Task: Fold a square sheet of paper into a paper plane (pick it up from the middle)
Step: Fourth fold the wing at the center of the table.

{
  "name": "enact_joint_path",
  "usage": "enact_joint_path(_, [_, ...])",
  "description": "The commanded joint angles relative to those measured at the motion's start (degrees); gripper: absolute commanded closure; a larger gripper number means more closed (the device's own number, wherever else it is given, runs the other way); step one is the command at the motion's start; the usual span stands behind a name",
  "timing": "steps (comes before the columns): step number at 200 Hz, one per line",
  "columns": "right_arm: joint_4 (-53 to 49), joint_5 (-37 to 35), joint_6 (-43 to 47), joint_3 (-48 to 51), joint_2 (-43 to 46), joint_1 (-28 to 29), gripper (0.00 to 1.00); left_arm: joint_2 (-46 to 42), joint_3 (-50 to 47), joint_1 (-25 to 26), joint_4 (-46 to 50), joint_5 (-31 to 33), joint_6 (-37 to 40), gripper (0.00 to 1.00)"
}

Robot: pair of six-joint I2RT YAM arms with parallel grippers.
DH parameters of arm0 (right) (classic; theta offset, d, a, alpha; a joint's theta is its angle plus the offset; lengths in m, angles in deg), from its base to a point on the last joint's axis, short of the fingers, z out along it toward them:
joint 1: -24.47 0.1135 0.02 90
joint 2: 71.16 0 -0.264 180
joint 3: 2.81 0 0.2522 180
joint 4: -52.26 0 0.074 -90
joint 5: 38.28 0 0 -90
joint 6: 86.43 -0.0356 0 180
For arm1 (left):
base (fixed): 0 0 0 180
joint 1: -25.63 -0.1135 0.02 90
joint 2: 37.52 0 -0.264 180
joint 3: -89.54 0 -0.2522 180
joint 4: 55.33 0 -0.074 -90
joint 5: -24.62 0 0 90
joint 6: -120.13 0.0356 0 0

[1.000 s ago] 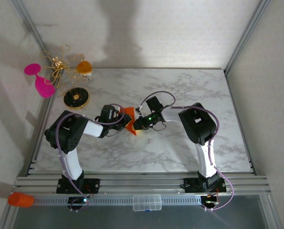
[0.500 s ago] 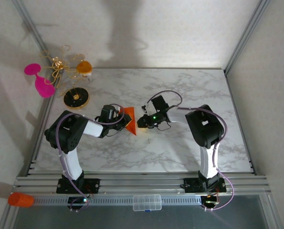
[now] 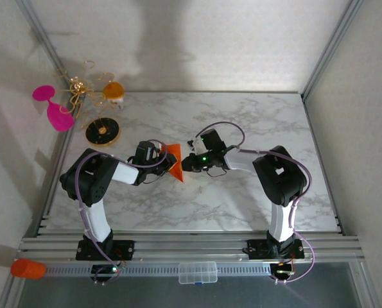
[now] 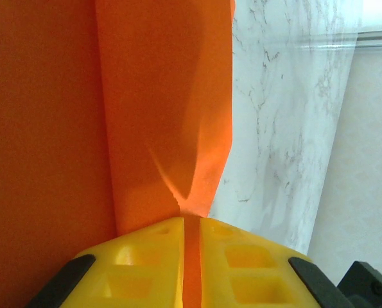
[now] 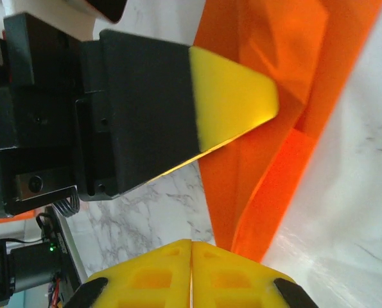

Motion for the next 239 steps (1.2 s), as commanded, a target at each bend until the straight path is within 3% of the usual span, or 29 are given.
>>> enact_joint_path(1, [0.4,-0.6,-0.4,-2.1,-2.4,1.1,0.9,0.2,0.0,-0.2,0.6,-0.2,0.4,0.85])
enact_joint_path(154, [-3.8,-4.4,1.0,-3.4,-6.5,2.3,0.91,-1.5,0.8,-0.2,0.5,-1.2,-1.0,0.84])
enact_joint_path(239, [-4.9,-2.9,2.4,-3.7,-7.1,2.2,0.9,-2.7,1.8,-0.2,1.7,-1.5,-0.5,0.84])
